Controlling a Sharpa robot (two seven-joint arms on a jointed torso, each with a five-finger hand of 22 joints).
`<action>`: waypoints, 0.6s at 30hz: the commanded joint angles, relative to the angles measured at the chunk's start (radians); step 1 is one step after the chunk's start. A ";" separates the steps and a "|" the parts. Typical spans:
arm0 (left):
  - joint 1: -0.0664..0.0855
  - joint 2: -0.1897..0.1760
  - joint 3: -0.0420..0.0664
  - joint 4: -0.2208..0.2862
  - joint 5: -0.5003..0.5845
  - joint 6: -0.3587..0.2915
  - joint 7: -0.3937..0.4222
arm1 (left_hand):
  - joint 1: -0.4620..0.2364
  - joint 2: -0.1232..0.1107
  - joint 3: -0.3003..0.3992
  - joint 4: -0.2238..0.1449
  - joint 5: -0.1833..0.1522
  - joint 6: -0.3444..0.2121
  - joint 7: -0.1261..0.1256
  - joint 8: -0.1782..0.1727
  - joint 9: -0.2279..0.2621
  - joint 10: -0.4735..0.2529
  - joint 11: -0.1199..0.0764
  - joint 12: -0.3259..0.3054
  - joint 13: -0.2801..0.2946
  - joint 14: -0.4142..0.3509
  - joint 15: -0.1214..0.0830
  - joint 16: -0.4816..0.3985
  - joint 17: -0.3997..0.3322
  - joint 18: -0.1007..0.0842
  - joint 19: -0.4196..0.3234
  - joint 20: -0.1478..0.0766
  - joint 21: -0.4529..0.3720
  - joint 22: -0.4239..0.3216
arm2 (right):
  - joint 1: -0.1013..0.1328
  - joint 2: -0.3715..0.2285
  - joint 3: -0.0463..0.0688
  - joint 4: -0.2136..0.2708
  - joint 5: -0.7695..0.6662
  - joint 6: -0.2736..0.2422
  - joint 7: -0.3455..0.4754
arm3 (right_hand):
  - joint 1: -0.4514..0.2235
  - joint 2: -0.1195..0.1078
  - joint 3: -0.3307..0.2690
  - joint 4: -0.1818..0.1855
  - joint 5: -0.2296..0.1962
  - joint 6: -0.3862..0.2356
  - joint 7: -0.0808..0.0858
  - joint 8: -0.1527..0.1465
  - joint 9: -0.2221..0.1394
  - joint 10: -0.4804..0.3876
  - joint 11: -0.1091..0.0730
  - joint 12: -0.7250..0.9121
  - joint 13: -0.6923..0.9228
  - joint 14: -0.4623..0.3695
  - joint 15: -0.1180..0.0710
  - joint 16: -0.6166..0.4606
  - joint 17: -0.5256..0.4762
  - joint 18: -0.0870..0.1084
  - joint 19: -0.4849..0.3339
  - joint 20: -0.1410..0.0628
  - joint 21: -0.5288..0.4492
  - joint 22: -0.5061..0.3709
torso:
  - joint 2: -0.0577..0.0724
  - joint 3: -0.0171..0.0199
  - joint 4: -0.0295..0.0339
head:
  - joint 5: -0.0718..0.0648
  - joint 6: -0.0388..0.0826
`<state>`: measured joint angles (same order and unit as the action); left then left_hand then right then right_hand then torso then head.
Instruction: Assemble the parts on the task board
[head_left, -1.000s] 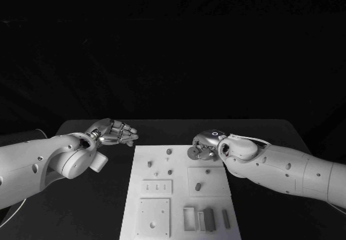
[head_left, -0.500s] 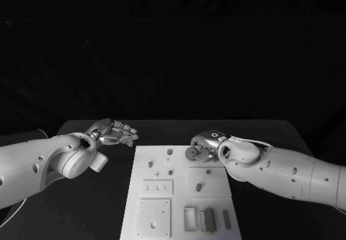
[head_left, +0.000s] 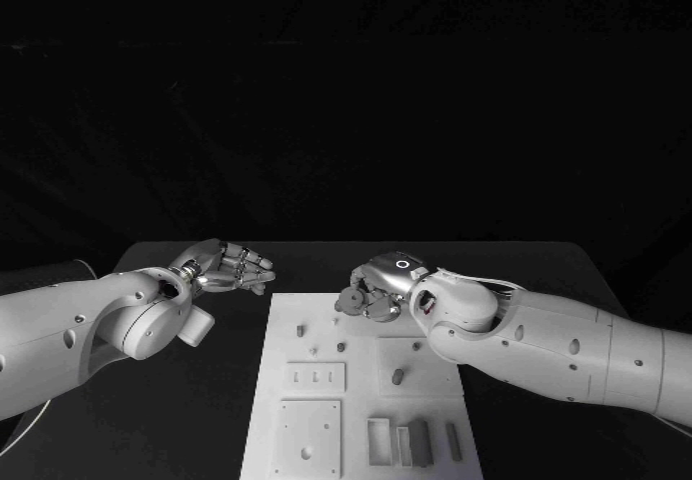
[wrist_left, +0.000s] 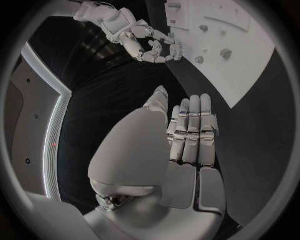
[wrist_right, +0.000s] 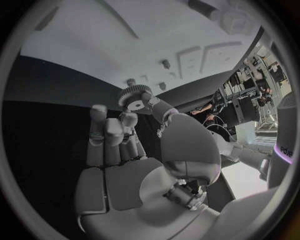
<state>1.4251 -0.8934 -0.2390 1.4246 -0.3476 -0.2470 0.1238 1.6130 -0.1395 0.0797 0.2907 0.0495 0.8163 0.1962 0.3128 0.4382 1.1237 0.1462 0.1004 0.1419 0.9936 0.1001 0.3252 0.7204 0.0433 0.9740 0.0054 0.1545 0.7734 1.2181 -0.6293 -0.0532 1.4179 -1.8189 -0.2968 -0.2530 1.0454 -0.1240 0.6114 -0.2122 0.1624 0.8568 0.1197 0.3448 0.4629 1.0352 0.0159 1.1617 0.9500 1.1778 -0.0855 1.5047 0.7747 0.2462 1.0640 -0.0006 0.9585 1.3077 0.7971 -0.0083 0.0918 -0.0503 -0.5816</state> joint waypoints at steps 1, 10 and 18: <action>0.002 0.002 0.001 0.004 -0.003 0.005 0.008 | -0.003 -0.004 0.006 -0.001 0.000 -0.009 -0.001 -0.004 -0.001 -0.008 0.002 -0.003 0.000 0.008 0.001 -0.007 0.001 0.017 0.005 -0.004 -0.005 0.001 | 0.000 0.033 -0.004 -0.014 -0.065 -0.005 -0.003 | 0.001 -0.011 0.001 0.007 0.000 0.143 -0.011 0.001 0.000 -0.014 -0.016 0.001 -0.002 0.010 -0.016 0.002 -0.001 0.016 0.005 -0.001 0.005 0.015 | 0.000 -0.0009 0.0005 | 0.001 0.001; 0.002 0.006 0.001 0.002 -0.003 0.010 0.007 | -0.003 -0.004 0.007 -0.001 0.000 -0.009 -0.001 -0.004 -0.001 -0.008 0.002 -0.004 0.000 0.009 0.001 -0.007 0.002 0.017 0.006 -0.004 -0.005 0.001 | -0.005 0.110 -0.051 -0.070 -0.077 -0.016 -0.006 | 0.003 -0.014 0.002 0.011 0.000 0.141 -0.010 -0.001 0.000 -0.013 -0.016 0.001 -0.003 0.010 -0.016 0.002 -0.002 0.016 0.005 -0.002 0.004 0.015 | 0.000 -0.0019 0.0048 | -0.002 -0.001; 0.002 0.007 0.001 0.002 -0.003 0.013 0.005 | -0.002 -0.003 0.008 -0.001 0.000 -0.009 -0.001 -0.004 -0.001 -0.008 0.002 -0.004 0.000 0.009 0.001 -0.008 0.002 0.017 0.006 -0.004 -0.006 0.001 | -0.016 0.148 -0.059 -0.098 -0.077 0.005 -0.028 | 0.002 -0.021 0.002 0.015 -0.001 0.135 -0.009 -0.005 -0.001 -0.014 -0.015 0.000 -0.005 0.010 -0.015 0.001 -0.002 0.016 0.005 -0.002 0.003 0.015 | 0.000 -0.0022 0.0046 | 0.002 -0.003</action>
<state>1.4251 -0.8879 -0.2391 1.4235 -0.3479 -0.2460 0.1239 1.6131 -0.1395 0.0824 0.2880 0.0495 0.8163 0.1962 0.3128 0.4383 1.1237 0.1462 0.1003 0.1419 0.9936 0.1001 0.3212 0.7213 0.0428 0.9740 0.0054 0.1545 0.7732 1.2025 -0.4823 -0.1126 1.3225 -1.8743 -0.3029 -0.2663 1.0488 -0.1362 0.6145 -0.2037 0.1624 0.8610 0.1155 0.3446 0.4615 1.0405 0.0105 1.1617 0.9455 1.1833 -0.0877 1.5047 0.7737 0.2463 1.0665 0.0006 0.9584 1.3077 0.7972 -0.0104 0.0957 -0.0482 -0.5829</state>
